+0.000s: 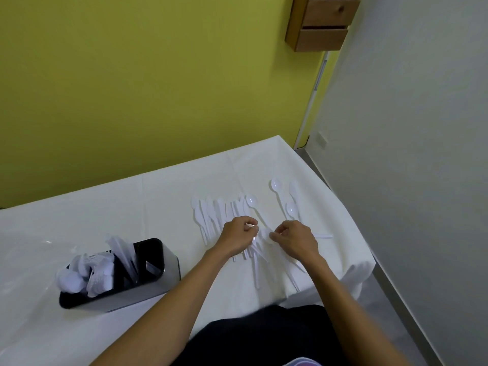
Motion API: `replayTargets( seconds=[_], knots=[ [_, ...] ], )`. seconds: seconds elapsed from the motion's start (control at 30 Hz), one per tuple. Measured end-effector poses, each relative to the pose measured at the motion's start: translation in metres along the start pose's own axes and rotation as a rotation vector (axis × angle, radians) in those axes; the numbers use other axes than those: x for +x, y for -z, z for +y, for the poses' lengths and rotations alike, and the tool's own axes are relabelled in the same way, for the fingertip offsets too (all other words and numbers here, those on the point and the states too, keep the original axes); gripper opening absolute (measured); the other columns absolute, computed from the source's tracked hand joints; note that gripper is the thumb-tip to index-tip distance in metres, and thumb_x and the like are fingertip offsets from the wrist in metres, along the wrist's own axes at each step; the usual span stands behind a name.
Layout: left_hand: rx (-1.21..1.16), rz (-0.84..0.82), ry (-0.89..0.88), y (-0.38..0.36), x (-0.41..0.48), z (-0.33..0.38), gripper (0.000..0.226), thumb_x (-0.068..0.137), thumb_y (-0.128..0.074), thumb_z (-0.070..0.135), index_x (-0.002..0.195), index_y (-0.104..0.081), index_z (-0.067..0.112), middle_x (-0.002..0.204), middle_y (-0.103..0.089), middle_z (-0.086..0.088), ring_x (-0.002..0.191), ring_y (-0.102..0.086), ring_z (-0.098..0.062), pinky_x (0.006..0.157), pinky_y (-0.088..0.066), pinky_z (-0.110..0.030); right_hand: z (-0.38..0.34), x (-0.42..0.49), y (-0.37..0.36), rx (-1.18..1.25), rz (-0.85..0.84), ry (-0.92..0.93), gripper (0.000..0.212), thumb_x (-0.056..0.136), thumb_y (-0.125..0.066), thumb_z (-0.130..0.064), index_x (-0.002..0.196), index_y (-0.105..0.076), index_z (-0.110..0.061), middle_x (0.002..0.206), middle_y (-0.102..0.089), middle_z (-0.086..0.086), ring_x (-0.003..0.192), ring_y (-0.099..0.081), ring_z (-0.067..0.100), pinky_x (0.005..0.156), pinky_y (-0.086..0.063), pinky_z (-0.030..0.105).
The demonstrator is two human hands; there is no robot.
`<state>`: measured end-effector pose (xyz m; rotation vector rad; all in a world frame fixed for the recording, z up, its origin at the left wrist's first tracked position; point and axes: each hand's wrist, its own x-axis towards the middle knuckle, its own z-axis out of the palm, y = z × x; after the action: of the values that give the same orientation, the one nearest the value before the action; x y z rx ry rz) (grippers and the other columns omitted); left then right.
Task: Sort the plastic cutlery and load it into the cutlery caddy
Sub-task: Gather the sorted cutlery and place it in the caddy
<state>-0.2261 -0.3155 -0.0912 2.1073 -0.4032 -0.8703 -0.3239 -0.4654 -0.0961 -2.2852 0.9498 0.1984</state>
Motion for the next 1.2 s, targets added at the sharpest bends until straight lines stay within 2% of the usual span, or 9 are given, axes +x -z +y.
replayTargets(
  seconds=[0.2,0.37,0.5,0.57,0.67,0.77,0.9,1.0,1.2],
  knots=[
    [0.038,-0.024,-0.011,0.003,0.015,-0.004,0.031,0.097,-0.058,0.025,0.126,-0.064,0.016,0.108,-0.071,-0.009,0.084,-0.067,-0.015,0.079,-0.055,-0.028,0.028,-0.006,0.006,-0.142,-0.141,0.005,0.023,0.083,-0.064,-0.024,0.106,-0.066,-0.028,0.101,-0.066,-0.006,0.089,-0.063,0.015,0.078,-0.055,0.031],
    [0.036,-0.023,-0.001,0.008,0.021,0.002,0.030,0.098,-0.058,0.028,0.126,-0.064,0.018,0.108,-0.071,-0.006,0.089,-0.068,-0.016,0.080,-0.051,-0.024,0.014,-0.002,0.005,-0.207,-0.088,0.069,0.011,0.085,-0.060,-0.019,0.089,-0.070,-0.018,0.088,-0.071,-0.001,0.080,-0.065,0.020,0.060,-0.048,0.025],
    [-0.093,0.045,0.022,0.010,0.018,0.010,0.041,0.095,-0.059,0.047,0.127,-0.056,0.021,0.103,-0.066,0.003,0.086,-0.068,-0.012,0.073,-0.047,-0.024,-0.010,0.001,0.015,-0.053,0.043,0.136,0.013,0.090,-0.061,-0.026,0.094,-0.072,-0.020,0.088,-0.071,-0.004,0.082,-0.064,0.018,0.071,-0.054,0.031],
    [-0.213,0.050,0.052,0.011,0.020,0.011,0.045,0.093,-0.059,0.056,0.120,-0.057,0.021,0.108,-0.066,0.001,0.084,-0.070,-0.010,0.070,-0.051,-0.025,-0.024,-0.002,0.019,0.064,0.013,0.216,0.013,0.091,-0.064,-0.030,0.092,-0.073,-0.020,0.082,-0.071,-0.007,0.076,-0.064,0.011,0.069,-0.050,0.025],
    [-0.383,0.092,0.062,0.016,0.024,0.009,0.035,0.100,-0.053,0.044,0.095,-0.057,0.010,0.103,-0.071,-0.006,0.083,-0.071,-0.014,0.072,-0.057,-0.030,-0.036,-0.007,0.015,0.109,-0.120,0.263,0.023,0.093,-0.062,-0.035,0.084,-0.075,-0.018,0.076,-0.073,-0.004,0.069,-0.067,0.010,0.069,-0.054,0.028],
    [-0.629,0.215,0.131,0.026,0.024,0.004,0.030,0.105,-0.046,0.028,0.125,-0.054,0.007,0.102,-0.075,-0.011,0.084,-0.075,-0.021,0.071,-0.058,-0.029,-0.029,-0.011,0.002,0.040,-0.152,0.190,0.030,0.094,-0.058,-0.037,0.082,-0.072,-0.013,0.077,-0.073,0.002,0.070,-0.069,0.017,0.072,-0.058,0.038],
    [-0.775,0.339,0.215,0.041,0.023,-0.008,0.054,0.107,-0.041,0.021,0.156,-0.020,0.011,0.091,-0.074,-0.005,0.077,-0.074,-0.017,0.070,-0.058,-0.028,-0.016,-0.027,-0.022,-0.194,-0.141,0.139,0.022,0.090,-0.062,-0.038,0.105,-0.064,-0.022,0.097,-0.070,-0.003,0.088,-0.065,0.018,0.075,-0.052,0.031],
    [-0.764,0.409,0.224,0.046,0.024,-0.017,0.046,0.106,-0.039,0.015,0.151,-0.033,0.009,0.087,-0.071,-0.005,0.069,-0.069,-0.014,0.064,-0.056,-0.026,-0.017,-0.030,-0.035,-0.175,-0.065,0.139,0.028,0.091,-0.063,-0.040,0.112,-0.059,-0.022,0.100,-0.069,-0.003,0.092,-0.065,0.019,0.080,-0.054,0.034],
    [-0.767,0.404,0.246,0.044,0.027,-0.018,0.040,0.098,-0.033,0.005,0.134,-0.049,0.014,0.081,-0.060,-0.008,0.062,-0.054,-0.019,0.064,-0.053,-0.033,-0.028,-0.016,-0.033,-0.047,-0.050,0.117,0.028,0.090,-0.066,-0.044,0.112,-0.065,-0.026,0.100,-0.071,-0.005,0.085,-0.063,0.014,0.069,-0.048,0.028]
  ],
)
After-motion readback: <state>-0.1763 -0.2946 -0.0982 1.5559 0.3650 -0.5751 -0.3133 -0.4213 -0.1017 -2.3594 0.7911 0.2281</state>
